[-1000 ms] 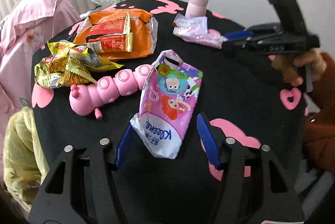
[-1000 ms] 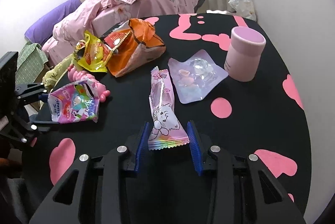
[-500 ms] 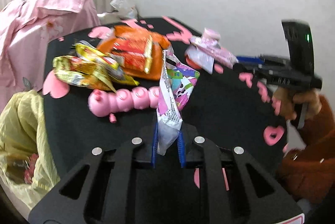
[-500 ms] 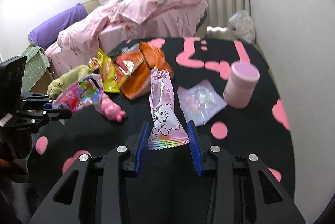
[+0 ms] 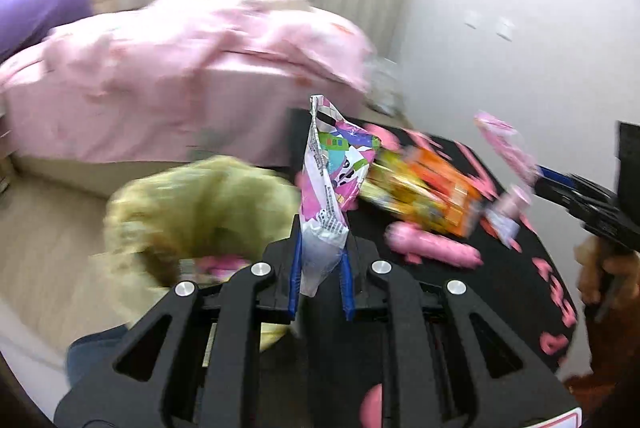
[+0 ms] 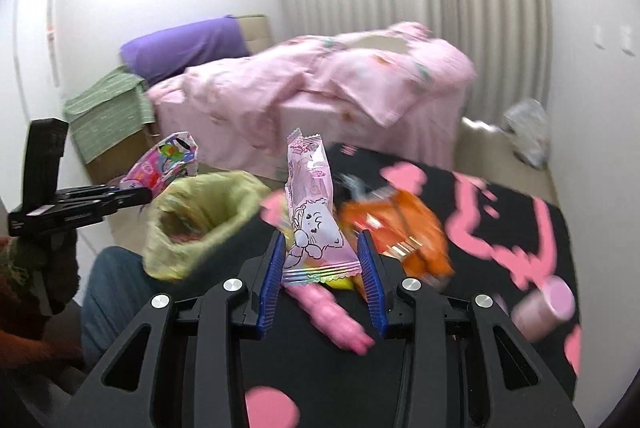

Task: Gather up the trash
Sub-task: 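Carry the tissue pack and candy stick over the bin and release them, then grasp the grey-black wrapper with the left gripper while the right gripper grasps the clear plastic tray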

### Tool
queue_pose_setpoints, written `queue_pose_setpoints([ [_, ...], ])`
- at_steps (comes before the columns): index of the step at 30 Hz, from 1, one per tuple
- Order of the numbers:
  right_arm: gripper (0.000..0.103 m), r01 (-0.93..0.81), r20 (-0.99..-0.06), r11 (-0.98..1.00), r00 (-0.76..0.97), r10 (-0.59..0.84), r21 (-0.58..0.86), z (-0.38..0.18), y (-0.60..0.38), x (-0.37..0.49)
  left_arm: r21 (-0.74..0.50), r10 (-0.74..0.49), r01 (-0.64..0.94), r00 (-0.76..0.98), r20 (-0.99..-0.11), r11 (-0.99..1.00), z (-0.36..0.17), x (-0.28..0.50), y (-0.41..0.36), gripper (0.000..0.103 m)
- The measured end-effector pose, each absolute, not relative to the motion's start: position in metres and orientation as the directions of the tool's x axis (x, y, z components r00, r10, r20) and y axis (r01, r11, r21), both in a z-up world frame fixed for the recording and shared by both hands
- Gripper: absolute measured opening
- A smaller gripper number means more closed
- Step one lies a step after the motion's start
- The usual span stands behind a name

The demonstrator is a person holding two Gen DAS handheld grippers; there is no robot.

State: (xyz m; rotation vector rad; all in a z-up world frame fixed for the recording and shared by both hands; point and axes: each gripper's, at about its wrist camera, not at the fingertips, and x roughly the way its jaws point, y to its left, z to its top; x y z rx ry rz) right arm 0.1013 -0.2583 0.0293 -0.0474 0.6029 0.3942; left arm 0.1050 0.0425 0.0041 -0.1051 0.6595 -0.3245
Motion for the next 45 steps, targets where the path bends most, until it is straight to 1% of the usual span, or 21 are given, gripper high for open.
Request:
queue_pose_setpoints([
  [5,0.036,-0.468,-0.571,0.879,0.699,0.430,0.089,0.036,-0.202,0.128,-0.248,-0.198,0.061,0.792,-0.578,0.967,-0.003,0.102,0.101,0.015],
  [7,0.036,-0.503,-0.586,0.857,0.664,0.464,0.109,0.034,-0.178,0.143,-0.267,-0.180,0.022,0.790,-0.586,0.963,-0.007,0.104,0.117,0.015],
  [10,0.036,-0.544,-0.608,0.833,0.628,0.486,0.103,0.027,-0.146,0.159,-0.285,-0.159,-0.029,0.773,-0.614,0.958,-0.022,0.111,0.136,0.015],
  [17,0.036,-0.598,-0.671,0.797,0.557,0.490,0.085,-0.007,-0.082,0.199,-0.351,-0.203,-0.061,0.720,-0.664,0.934,-0.055,0.139,0.146,0.015],
  [22,0.036,-0.614,-0.701,0.785,0.524,0.484,0.083,-0.032,-0.061,0.220,-0.369,-0.227,-0.059,0.693,-0.684,0.928,-0.070,0.154,0.142,0.015],
  [27,0.036,-0.603,-0.724,0.793,0.507,0.468,0.091,-0.056,-0.051,0.239,-0.376,-0.220,-0.085,0.685,-0.695,0.923,-0.080,0.167,0.146,0.015],
  [29,0.036,-0.600,-0.726,0.794,0.502,0.471,0.100,-0.063,-0.050,0.243,-0.380,-0.220,-0.090,0.683,-0.696,0.921,-0.081,0.169,0.147,0.024],
  [31,0.036,-0.606,-0.722,0.787,0.492,0.487,0.118,-0.067,-0.049,0.245,-0.382,-0.215,-0.097,0.688,-0.693,0.919,-0.081,0.171,0.149,0.040],
  [32,0.037,-0.607,-0.719,0.785,0.489,0.494,0.126,-0.068,-0.049,0.244,-0.383,-0.211,-0.103,0.691,-0.692,0.918,-0.081,0.171,0.150,0.043],
  [34,0.047,-0.601,-0.712,0.789,0.497,0.496,0.129,-0.069,-0.052,0.244,-0.381,-0.191,-0.127,0.696,-0.692,0.916,-0.079,0.170,0.154,0.046],
  [35,0.050,-0.598,-0.708,0.791,0.505,0.494,0.125,-0.068,-0.053,0.244,-0.376,-0.178,-0.140,0.699,-0.693,0.916,-0.078,0.169,0.156,0.048],
  [37,0.053,-0.599,-0.695,0.791,0.519,0.498,0.119,-0.065,-0.056,0.242,-0.368,-0.153,-0.161,0.708,-0.689,0.916,-0.074,0.167,0.159,0.050],
  [38,0.058,-0.599,-0.692,0.793,0.528,0.492,0.108,-0.064,-0.057,0.241,-0.366,-0.140,-0.171,0.714,-0.686,0.915,-0.072,0.165,0.160,0.050],
  [41,0.061,-0.588,-0.681,0.806,0.566,0.466,0.063,-0.056,-0.062,0.232,-0.368,-0.128,-0.181,0.725,-0.676,0.912,-0.064,0.162,0.161,0.050],
  [45,0.061,-0.565,-0.666,0.825,0.607,0.434,0.023,-0.045,-0.078,0.220,-0.363,-0.141,-0.156,0.730,-0.668,0.919,-0.055,0.161,0.148,0.050],
])
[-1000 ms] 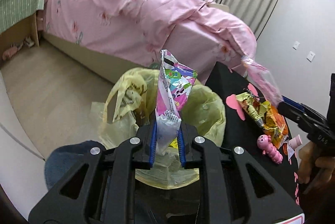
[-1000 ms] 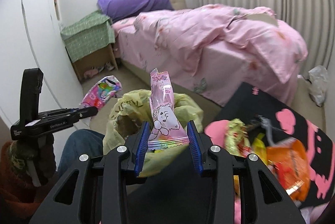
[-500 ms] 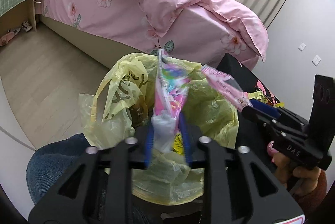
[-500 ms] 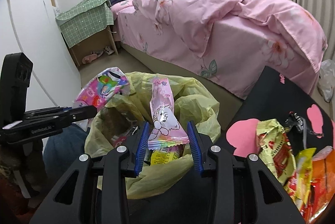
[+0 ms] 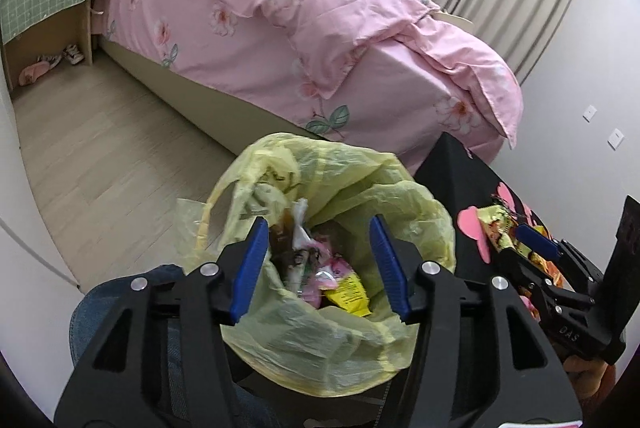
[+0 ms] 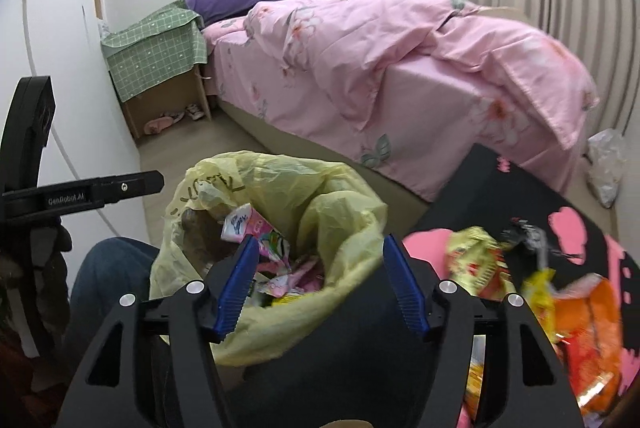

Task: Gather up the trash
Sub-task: 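Grasp the grey-black wrapper with the left gripper while the right gripper grasps the clear plastic tray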

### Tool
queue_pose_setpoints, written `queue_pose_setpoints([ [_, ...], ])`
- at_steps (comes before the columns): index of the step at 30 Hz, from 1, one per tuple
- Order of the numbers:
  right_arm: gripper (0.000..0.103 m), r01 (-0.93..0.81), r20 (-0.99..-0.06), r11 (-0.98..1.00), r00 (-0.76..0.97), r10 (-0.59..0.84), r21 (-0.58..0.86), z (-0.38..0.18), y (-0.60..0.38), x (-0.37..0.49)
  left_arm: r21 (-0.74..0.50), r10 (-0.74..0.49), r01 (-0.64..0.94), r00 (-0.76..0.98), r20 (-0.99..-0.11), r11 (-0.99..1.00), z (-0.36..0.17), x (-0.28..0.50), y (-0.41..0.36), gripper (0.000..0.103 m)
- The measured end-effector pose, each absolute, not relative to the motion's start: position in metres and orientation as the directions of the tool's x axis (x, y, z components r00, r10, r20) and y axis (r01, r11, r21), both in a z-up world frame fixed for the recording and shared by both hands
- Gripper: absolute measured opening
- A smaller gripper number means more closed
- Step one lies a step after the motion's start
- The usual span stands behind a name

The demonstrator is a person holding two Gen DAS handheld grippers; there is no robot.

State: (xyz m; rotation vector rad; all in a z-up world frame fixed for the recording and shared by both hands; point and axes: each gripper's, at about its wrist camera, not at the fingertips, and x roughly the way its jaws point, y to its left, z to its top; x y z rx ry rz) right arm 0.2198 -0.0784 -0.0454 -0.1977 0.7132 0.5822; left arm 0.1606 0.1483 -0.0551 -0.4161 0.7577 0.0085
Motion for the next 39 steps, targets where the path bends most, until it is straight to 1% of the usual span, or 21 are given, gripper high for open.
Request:
queue_pose_setpoints([
  [7,0.061,-0.487,-0.631,0.873,0.676,0.381,0.006,-0.026,-0.138,0.197,-0.348,-0.216,-0.029,0.734,-0.644,0.937,-0.039,0.165,0.095,0.050],
  [12,0.062,-0.398,-0.614,0.917,0.722,0.318,0.006,-0.021,-0.192,0.182,-0.318,-0.316,0.139,0.718,-0.620,0.938,-0.032,0.167,0.038,0.051],
  [16,0.063,-0.268,-0.612,0.963,0.757,0.229,0.029,-0.025,-0.257,0.164,-0.295,-0.407,0.281,0.676,-0.615,0.913,-0.032,0.167,-0.010,0.051],
  [17,0.064,-0.244,-0.613,0.969,0.760,0.215,0.038,-0.027,-0.267,0.161,-0.291,-0.418,0.300,0.668,-0.616,0.909,-0.032,0.168,-0.018,0.051],
  [18,0.067,-0.205,-0.614,0.977,0.765,0.193,0.052,-0.029,-0.285,0.156,-0.286,-0.431,0.323,0.659,-0.616,0.902,-0.032,0.168,-0.029,0.051],
  [22,0.068,-0.108,-0.615,0.990,0.776,0.141,0.091,-0.038,-0.334,0.137,-0.268,-0.464,0.385,0.633,-0.620,0.883,-0.034,0.172,-0.065,0.052],
  [25,0.072,-0.066,-0.617,0.991,0.778,0.122,0.113,-0.045,-0.366,0.120,-0.285,-0.492,0.408,0.619,-0.612,0.868,-0.033,0.185,-0.081,0.052],
  [27,0.072,-0.066,-0.623,0.991,0.772,0.127,0.120,-0.050,-0.377,0.112,-0.279,-0.502,0.423,0.632,-0.590,0.862,-0.028,0.200,-0.087,0.055],
  [28,0.072,-0.066,-0.634,0.991,0.763,0.125,0.117,-0.053,-0.381,0.110,-0.278,-0.514,0.439,0.633,-0.578,0.854,-0.025,0.208,-0.089,0.059],
  [30,0.072,-0.066,-0.662,0.993,0.741,0.115,0.099,-0.057,-0.383,0.107,-0.271,-0.555,0.498,0.608,-0.569,0.824,-0.021,0.234,-0.097,0.061],
  [32,0.072,-0.057,-0.678,0.996,0.730,0.086,0.065,-0.062,-0.387,0.101,-0.213,-0.561,0.559,0.577,-0.593,0.801,-0.022,0.258,-0.110,0.062],
  [35,0.072,-0.045,-0.680,0.997,0.730,0.073,0.059,-0.068,-0.392,0.097,-0.080,-0.503,0.613,0.560,-0.658,0.786,-0.036,0.294,-0.129,0.062],
  [37,0.072,-0.027,-0.679,0.998,0.732,0.056,0.052,-0.070,-0.394,0.096,-0.064,-0.469,0.605,0.541,-0.698,0.793,-0.050,0.318,-0.133,0.061],
  [39,0.072,0.000,-0.694,1.000,0.720,0.021,0.030,-0.075,-0.396,0.098,-0.095,-0.446,0.593,0.480,-0.756,0.800,-0.067,0.341,-0.134,0.053],
])
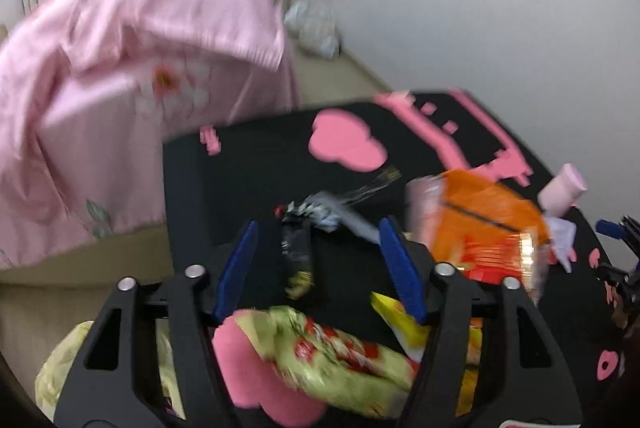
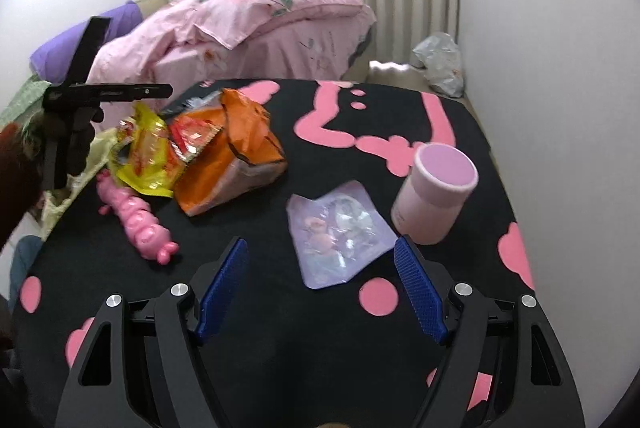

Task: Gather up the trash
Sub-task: 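Grasp the grey-black wrapper with the left gripper while the right gripper grasps the clear plastic tray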

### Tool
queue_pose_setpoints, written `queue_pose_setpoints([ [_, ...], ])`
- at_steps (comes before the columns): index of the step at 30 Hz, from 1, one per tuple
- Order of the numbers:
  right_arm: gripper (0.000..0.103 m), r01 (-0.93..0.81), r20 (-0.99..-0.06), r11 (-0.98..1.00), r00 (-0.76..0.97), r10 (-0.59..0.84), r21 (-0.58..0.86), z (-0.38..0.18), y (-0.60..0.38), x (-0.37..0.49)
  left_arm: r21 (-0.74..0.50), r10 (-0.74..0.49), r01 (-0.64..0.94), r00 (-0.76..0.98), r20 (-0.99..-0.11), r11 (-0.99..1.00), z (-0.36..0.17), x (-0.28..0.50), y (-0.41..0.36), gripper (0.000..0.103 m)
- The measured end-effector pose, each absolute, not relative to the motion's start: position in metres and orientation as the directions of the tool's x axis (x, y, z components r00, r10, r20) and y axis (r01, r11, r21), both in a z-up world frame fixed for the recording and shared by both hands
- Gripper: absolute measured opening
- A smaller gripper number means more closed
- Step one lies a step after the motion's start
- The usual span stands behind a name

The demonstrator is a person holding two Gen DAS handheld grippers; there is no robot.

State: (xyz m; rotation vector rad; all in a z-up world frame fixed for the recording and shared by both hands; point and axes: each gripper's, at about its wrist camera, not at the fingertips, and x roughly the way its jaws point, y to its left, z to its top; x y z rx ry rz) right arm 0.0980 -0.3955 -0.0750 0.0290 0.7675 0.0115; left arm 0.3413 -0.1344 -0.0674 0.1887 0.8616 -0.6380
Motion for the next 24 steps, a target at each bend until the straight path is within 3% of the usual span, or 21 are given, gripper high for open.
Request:
queue_pose_setpoints([
  [3,0.072,0.026,-0.717,0.999,0.697,0.005,0.031,-0.084,-0.398,0.102,-0.111,-0.403,0.589,0.392,-0.827,0.800,-0.090,0.360,-0.143,0.037],
  [5,0.072,0.032,-0.725,0.998,0.689,0.011,0.046,-0.089,-0.400,0.105,-0.066,-0.367,0.578,0.421,-0.830,0.813,-0.092,0.360,-0.147,0.017],
  [6,0.072,0.034,-0.729,0.998,0.685,0.012,0.049,-0.090,-0.401,0.106,-0.078,-0.370,0.574,0.412,-0.833,0.815,-0.093,0.359,-0.147,0.014],
  [13,0.072,0.123,-0.749,0.992,0.657,-0.084,-0.003,-0.096,-0.405,0.113,-0.148,-0.463,0.554,0.489,-0.739,0.820,-0.051,0.328,-0.138,0.014],
  [17,0.072,0.116,-0.726,0.993,0.685,-0.055,0.034,-0.092,-0.411,0.112,-0.164,-0.494,0.545,0.539,-0.682,0.822,-0.017,0.299,-0.135,0.014],
  [24,0.072,0.092,-0.763,0.989,0.645,0.030,0.117,-0.104,-0.419,0.125,-0.208,-0.518,0.540,0.520,-0.680,0.816,-0.003,0.238,-0.138,0.014],
])
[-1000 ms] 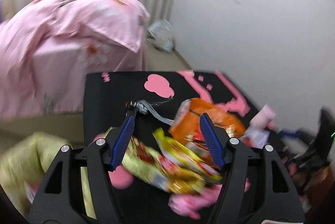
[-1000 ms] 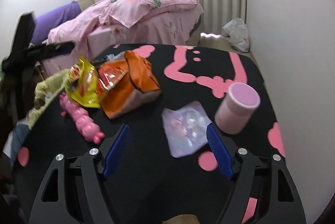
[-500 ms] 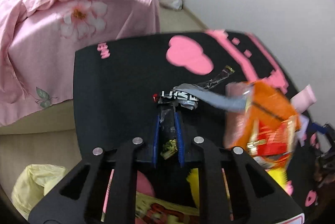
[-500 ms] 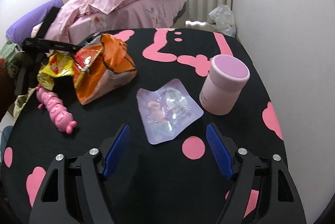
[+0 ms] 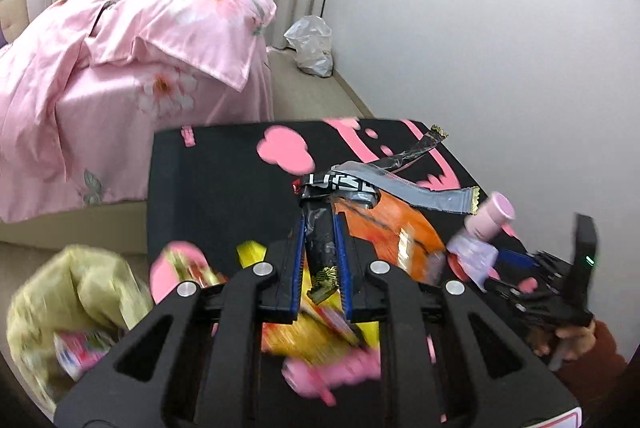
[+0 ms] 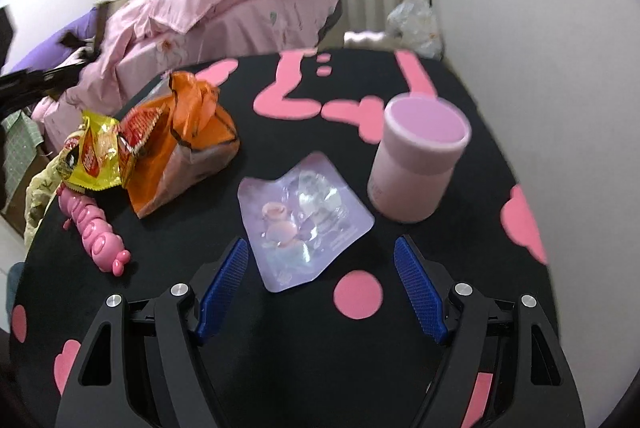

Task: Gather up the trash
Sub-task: 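Grasp the grey-black wrapper with the left gripper while the right gripper grasps the clear plastic tray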

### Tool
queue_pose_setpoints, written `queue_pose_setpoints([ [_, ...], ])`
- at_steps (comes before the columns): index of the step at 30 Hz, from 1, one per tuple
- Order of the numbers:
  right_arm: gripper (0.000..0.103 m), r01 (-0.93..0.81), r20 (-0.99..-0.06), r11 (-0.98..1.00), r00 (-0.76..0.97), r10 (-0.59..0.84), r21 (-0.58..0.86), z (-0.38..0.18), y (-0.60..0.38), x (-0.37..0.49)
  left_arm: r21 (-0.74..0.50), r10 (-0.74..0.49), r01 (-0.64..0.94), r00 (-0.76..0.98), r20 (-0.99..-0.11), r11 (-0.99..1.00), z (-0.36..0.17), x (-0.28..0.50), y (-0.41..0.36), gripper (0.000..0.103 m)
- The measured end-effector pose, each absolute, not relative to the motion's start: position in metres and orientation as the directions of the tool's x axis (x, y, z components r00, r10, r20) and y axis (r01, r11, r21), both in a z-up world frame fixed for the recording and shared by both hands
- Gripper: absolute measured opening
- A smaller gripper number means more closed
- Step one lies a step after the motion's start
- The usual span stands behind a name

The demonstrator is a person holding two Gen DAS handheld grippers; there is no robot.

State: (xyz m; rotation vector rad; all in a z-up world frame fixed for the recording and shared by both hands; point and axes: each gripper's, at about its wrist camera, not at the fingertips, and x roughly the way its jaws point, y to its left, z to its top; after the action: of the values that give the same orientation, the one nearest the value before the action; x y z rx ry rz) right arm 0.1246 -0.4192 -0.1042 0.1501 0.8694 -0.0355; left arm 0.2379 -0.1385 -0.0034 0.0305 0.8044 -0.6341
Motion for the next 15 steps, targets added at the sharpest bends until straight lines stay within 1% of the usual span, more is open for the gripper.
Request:
queue_pose_setpoints([
  [3,0.072,0.067,-0.766,0.987,0.639,0.068,0.143,-0.106,-0.415,0.127,-0.196,-0.499,0.530,0.518,-0.695,0.825,-0.011,0.207,-0.138,0.014],
  [5,0.072,0.049,-0.771,0.996,0.637,0.031,0.080,-0.108,-0.405,0.130,-0.175,-0.481,0.525,0.529,-0.700,0.833,-0.017,0.190,-0.137,0.014],
  [8,0.072,0.044,-0.769,0.999,0.638,-0.046,-0.024,-0.112,-0.395,0.136,-0.192,-0.477,0.511,0.514,-0.712,0.838,-0.028,0.173,-0.134,0.014],
  [9,0.069,0.042,-0.770,0.998,0.636,-0.056,-0.037,-0.113,-0.394,0.138,-0.197,-0.475,0.506,0.510,-0.717,0.840,-0.032,0.168,-0.133,0.014],
  [10,0.062,0.037,-0.772,0.999,0.634,-0.045,-0.027,-0.113,-0.394,0.139,-0.196,-0.470,0.500,0.511,-0.720,0.844,-0.035,0.164,-0.131,0.014],
  [11,0.048,0.027,-0.769,1.000,0.640,-0.013,0.006,-0.113,-0.396,0.140,-0.192,-0.462,0.493,0.514,-0.723,0.849,-0.038,0.161,-0.129,0.014],
  [13,0.046,0.034,-0.768,0.998,0.640,0.011,0.043,-0.113,-0.401,0.140,-0.194,-0.453,0.483,0.506,-0.733,0.854,-0.045,0.155,-0.127,0.014],
  [15,0.038,0.039,-0.766,0.996,0.642,0.033,0.076,-0.111,-0.403,0.138,-0.191,-0.444,0.475,0.505,-0.740,0.859,-0.050,0.149,-0.125,0.014],
])
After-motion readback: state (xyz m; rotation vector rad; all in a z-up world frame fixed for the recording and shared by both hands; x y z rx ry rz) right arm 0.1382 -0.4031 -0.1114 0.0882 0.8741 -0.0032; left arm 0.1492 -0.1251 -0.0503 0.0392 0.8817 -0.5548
